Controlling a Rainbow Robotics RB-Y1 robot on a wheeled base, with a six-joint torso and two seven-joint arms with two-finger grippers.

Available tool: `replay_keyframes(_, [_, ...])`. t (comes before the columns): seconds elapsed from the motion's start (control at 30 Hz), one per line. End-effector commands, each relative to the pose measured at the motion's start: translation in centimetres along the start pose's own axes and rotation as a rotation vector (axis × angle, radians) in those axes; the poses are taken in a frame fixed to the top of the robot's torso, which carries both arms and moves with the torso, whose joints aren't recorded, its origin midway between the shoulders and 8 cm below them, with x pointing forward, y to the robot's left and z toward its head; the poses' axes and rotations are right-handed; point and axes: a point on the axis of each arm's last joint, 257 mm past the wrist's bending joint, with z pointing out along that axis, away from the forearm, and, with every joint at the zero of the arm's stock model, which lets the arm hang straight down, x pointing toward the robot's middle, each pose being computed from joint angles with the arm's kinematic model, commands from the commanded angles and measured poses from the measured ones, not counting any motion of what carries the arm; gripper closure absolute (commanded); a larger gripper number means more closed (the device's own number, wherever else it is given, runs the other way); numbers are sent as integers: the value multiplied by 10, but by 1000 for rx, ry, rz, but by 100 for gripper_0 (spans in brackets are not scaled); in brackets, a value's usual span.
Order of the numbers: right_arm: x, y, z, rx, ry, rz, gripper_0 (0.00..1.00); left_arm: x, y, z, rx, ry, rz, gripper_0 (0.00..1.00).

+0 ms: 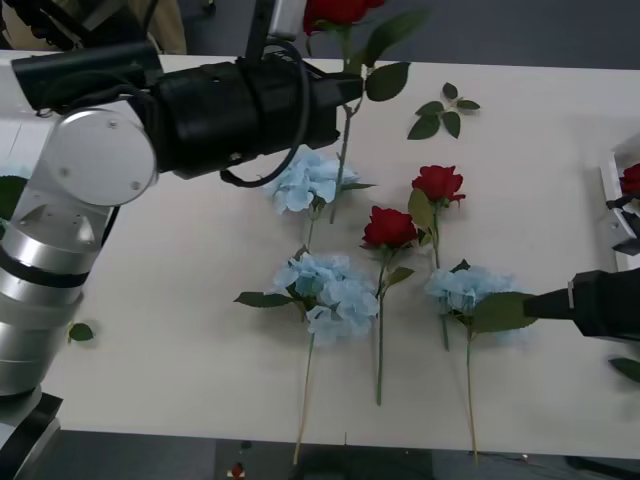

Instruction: Put the red flowers into the right box and the blue flowers into the left box

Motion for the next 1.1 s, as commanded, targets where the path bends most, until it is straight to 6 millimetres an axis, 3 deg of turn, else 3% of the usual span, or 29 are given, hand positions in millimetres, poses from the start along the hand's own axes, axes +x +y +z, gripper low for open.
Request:
replay_keyframes(0.03, [11,-7,1,32,14,21,0,-18,-28,37,43,-80,83,100])
replay_keyframes(0.17, [20,-7,10,34,34,9,0,-21,-42,52,65,-104,63,100])
replay_keyframes(0.33, [20,-9,12,45,29,-5,0,-20,-67,55,135,-110,16,100])
replay_keyframes(0.5, [14,-6,9,36,15,-35,0,-22,-74,55,156,-112,10,100])
replay_keyframes(1.1, [-33,65,-48,-264,-234,-459,0,-25,-78,54,176,-118,-13,100])
